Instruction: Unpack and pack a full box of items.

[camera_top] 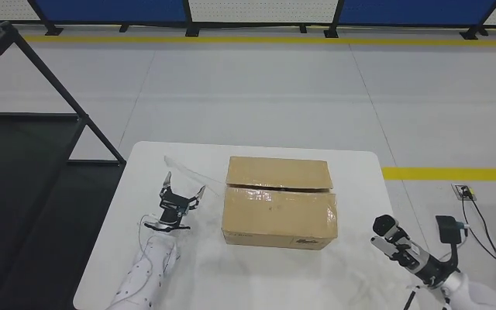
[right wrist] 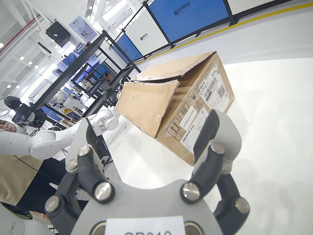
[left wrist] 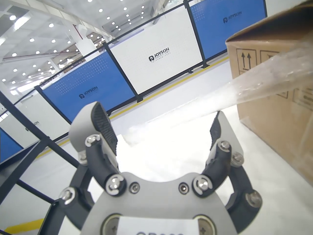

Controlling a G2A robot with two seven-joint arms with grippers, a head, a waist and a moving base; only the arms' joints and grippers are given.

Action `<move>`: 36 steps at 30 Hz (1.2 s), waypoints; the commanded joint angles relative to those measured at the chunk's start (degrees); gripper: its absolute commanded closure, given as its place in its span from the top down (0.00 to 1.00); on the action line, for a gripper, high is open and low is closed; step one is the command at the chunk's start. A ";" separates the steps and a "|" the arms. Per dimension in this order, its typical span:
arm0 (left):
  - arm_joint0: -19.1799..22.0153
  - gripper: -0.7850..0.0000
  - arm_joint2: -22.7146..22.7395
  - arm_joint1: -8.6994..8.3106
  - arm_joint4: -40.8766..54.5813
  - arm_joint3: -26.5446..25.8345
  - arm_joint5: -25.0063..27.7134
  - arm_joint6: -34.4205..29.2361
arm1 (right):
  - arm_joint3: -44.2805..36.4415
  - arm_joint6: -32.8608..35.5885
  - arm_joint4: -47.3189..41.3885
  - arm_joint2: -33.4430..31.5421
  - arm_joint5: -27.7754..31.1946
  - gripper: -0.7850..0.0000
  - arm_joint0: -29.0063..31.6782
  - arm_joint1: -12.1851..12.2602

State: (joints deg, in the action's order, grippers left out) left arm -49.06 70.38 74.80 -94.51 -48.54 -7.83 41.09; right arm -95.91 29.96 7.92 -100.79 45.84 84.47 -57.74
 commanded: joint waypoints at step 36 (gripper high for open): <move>-0.61 1.00 0.34 -0.84 -8.10 -2.68 -0.97 -9.28 | 0.35 -0.41 0.39 1.08 0.34 1.00 0.52 0.94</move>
State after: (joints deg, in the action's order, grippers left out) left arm -49.35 70.06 74.08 -103.29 -51.05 -8.57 31.11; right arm -95.62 29.54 8.39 -99.74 46.26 84.99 -56.83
